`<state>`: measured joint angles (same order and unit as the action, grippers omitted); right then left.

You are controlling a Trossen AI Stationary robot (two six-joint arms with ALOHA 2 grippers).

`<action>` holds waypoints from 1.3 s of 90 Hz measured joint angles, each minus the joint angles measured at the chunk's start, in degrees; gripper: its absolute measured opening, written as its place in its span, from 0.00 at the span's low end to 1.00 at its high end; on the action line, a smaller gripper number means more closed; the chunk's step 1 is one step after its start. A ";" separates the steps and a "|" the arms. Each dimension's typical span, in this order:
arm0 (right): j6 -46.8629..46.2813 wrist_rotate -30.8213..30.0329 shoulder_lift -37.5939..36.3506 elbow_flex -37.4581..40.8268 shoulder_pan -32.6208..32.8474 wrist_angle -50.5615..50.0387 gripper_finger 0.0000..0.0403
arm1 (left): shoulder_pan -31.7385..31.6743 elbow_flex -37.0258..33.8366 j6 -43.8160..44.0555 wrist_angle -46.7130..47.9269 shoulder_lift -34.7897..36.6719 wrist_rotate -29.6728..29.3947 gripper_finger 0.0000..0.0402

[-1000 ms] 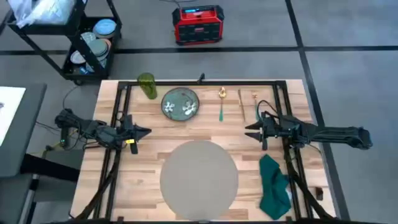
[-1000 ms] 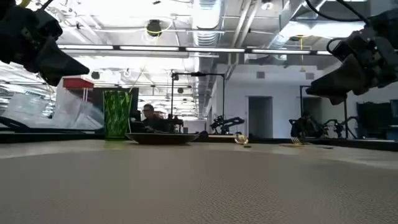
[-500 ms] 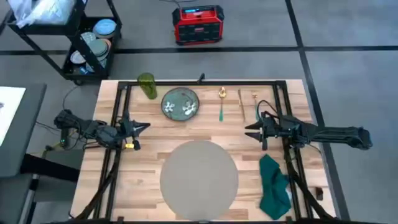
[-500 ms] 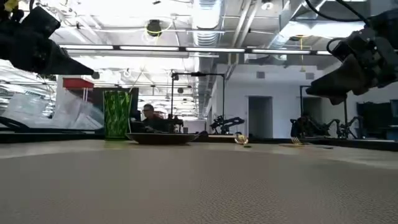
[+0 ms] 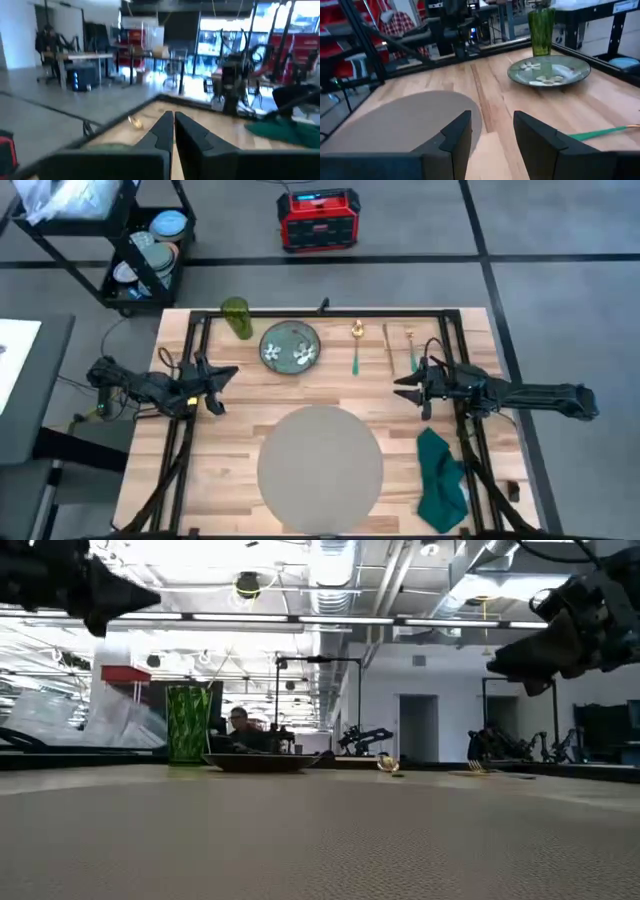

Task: Set table place
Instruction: Fold the green napkin

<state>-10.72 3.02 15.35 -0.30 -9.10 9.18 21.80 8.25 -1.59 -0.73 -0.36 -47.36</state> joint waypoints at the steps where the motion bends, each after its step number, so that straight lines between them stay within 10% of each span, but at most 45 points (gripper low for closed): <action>1: -0.24 0.00 0.00 0.00 0.00 0.24 0.34 | -0.01 0.00 -0.27 -0.10 0.00 -0.01 0.00; 20: -10.49 0.32 0.02 -1.10 1.40 7.77 0.34 | -0.13 0.00 -2.28 -0.54 -0.04 0.14 0.00; 43: -1.51 9.28 -0.08 -8.81 2.49 10.35 0.34 | -0.22 0.02 4.17 1.63 -0.01 0.17 0.00; 60: 2.88 10.10 0.05 -16.17 2.47 -1.42 0.34 | -1.76 0.09 -8.26 0.06 0.01 -1.12 0.00; 91: 5.98 -11.90 10.48 -18.71 3.09 -16.90 0.34 | -6.72 0.11 19.77 11.16 -13.53 -20.74 0.00; 117: 10.40 -16.40 18.52 -18.84 -0.38 -15.02 0.34 | -19.88 6.25 24.77 11.63 -26.63 -15.32 0.00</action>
<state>-0.32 -13.38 33.88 -19.14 -9.48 -5.84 1.92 14.50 23.17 10.90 -26.99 -62.69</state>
